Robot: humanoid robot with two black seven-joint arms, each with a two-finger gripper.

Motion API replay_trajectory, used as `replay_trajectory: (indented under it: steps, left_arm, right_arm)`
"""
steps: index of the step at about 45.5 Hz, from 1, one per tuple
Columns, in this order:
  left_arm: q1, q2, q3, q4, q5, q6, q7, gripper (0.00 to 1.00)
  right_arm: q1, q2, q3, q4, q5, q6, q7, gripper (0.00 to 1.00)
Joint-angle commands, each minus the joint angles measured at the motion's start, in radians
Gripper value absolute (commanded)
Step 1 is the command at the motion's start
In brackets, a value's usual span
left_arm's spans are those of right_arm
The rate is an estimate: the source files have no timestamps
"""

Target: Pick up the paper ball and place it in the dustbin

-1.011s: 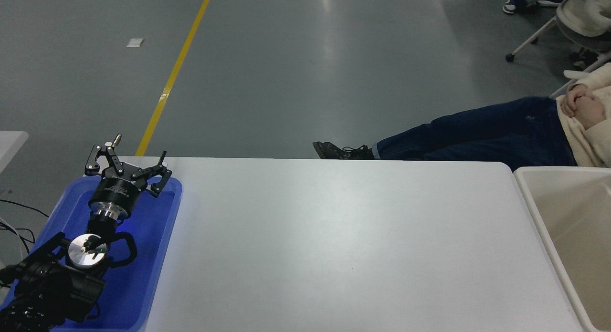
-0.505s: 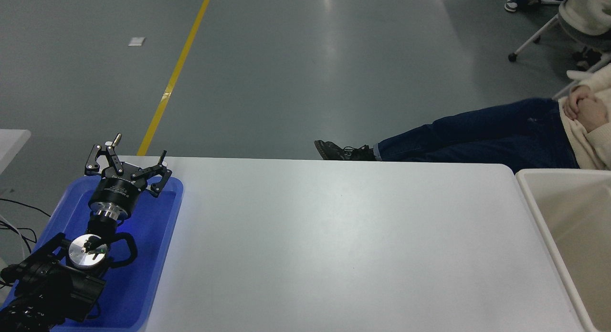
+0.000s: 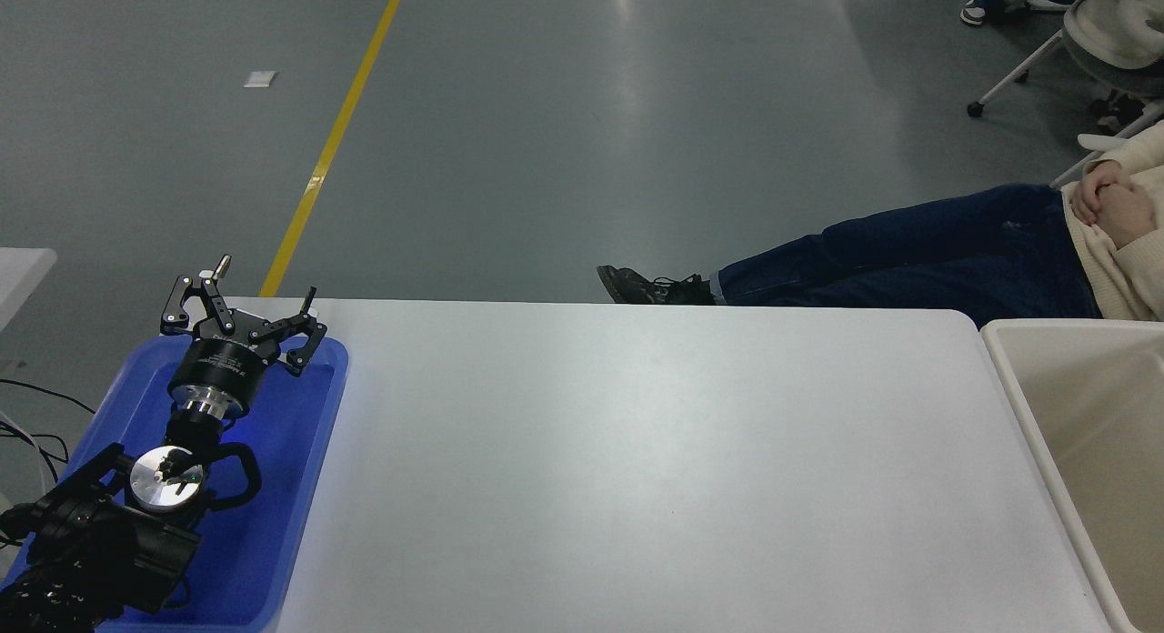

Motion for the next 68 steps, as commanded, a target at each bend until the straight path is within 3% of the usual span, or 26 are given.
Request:
replay_trajectory:
  steps: [1, 5, 9, 23, 28, 37, 45, 49, 60, 65, 68]
  left_arm:
    - [0.000, 0.000, 0.000, 0.000, 0.000, 0.000, 0.000, 1.00]
    - [0.000, 0.000, 0.000, 0.000, 0.000, 0.000, 0.000, 1.00]
    - [0.000, -0.001, 0.000, 0.000, 0.000, 0.000, 0.000, 1.00]
    - [0.000, 0.000, 0.000, 0.000, 0.000, 0.000, 0.000, 1.00]
    - [0.000, 0.000, 0.000, 0.000, 0.000, 0.000, 0.000, 1.00]
    - [0.000, 0.000, 0.000, 0.000, 0.000, 0.000, 0.000, 1.00]
    - [0.000, 0.000, 0.000, 0.000, 0.000, 0.000, 0.000, 1.00]
    - [0.000, 0.000, 0.000, 0.000, -0.002, 0.000, 0.000, 1.00]
    - [0.000, 0.000, 0.000, 0.000, -0.002, 0.000, 0.000, 1.00]
    - [0.000, 0.000, 0.000, 0.000, -0.002, 0.002, 0.000, 1.00]
    - [0.000, 0.000, 0.000, 0.000, -0.002, 0.000, 0.000, 1.00]
  right_arm:
    - [-0.008, 0.007, 0.005, -0.005, 0.000, -0.035, -0.001, 0.92]
    - [-0.004, 0.006, 0.011, 0.001, 0.001, -0.033, -0.001, 0.99]
    - [0.015, -0.013, 0.066, 0.097, 0.000, -0.024, -0.001, 1.00]
    - [0.076, -0.333, 0.467, 0.628, 0.000, -0.015, 0.003, 1.00]
    - [0.072, -0.385, 0.592, 0.792, 0.000, 0.004, 0.005, 1.00]
    - [-0.002, -0.375, 0.884, 0.929, 0.004, 0.001, 0.006, 1.00]
    - [-0.170, -0.246, 1.224, 0.978, 0.095, 0.007, 0.028, 1.00]
    - [-0.240, -0.145, 1.326, 0.970, 0.144, 0.007, 0.091, 1.00]
    - [-0.312, 0.061, 1.352, 0.955, 0.263, 0.001, 0.411, 1.00]
    - [-0.316, 0.128, 1.355, 0.917, 0.296, -0.001, 0.497, 1.00]
    - [-0.309, 0.154, 1.357, 0.888, 0.304, -0.002, 0.525, 1.00]
